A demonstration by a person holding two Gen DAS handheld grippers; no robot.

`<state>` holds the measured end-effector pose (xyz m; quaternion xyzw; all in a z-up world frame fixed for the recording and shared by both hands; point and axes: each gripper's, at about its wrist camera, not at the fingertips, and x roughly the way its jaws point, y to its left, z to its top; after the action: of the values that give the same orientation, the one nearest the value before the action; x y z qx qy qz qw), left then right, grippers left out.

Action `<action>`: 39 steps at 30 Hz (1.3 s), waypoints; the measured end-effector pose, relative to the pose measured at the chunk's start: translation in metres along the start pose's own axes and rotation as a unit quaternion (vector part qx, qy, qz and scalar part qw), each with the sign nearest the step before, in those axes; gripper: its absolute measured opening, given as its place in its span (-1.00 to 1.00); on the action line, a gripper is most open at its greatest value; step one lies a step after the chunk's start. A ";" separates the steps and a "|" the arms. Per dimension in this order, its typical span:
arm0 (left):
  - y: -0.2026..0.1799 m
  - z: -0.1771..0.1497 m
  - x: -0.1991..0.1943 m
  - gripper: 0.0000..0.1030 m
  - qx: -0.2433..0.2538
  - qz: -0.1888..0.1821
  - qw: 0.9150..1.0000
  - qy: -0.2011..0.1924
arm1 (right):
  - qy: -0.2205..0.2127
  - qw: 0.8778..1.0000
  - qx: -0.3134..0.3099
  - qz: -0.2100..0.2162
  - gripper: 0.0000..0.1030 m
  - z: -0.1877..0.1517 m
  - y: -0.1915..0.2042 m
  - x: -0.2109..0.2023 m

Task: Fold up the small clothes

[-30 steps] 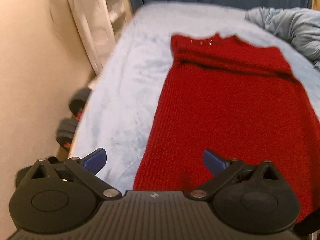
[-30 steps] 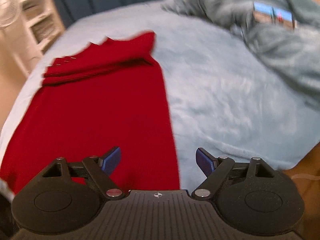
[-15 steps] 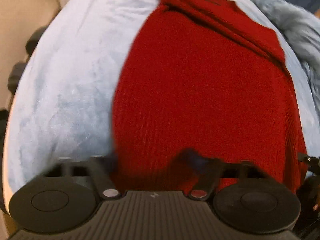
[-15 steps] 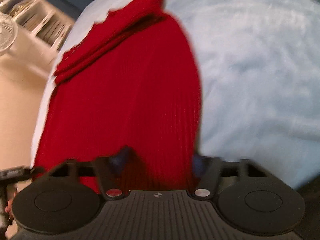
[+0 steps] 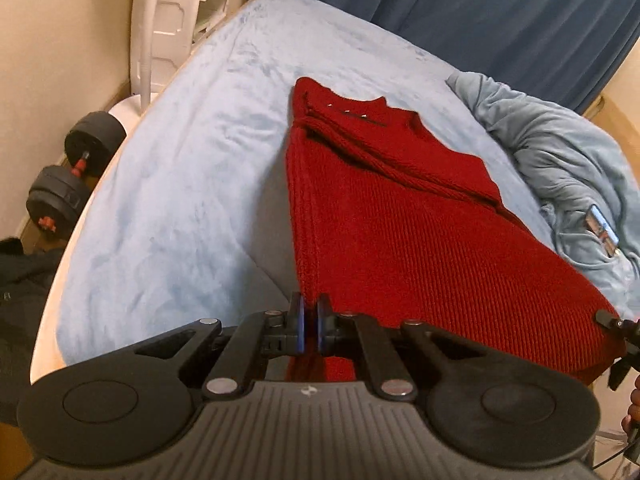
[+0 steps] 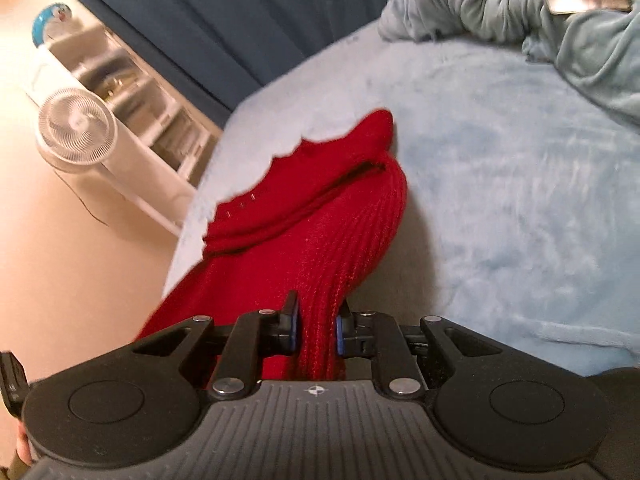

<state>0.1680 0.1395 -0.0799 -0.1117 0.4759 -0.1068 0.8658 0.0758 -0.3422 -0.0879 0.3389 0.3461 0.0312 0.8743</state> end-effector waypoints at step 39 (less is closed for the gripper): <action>0.020 0.215 0.231 0.49 -0.076 0.126 0.989 0.001 | -0.011 0.985 0.084 -0.150 0.38 0.139 -0.094 0.202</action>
<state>0.4732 0.1109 -0.1579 -0.1159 0.4933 0.0392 0.8612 0.2992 -0.4359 -0.1901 0.3555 0.3849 -0.1326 0.8414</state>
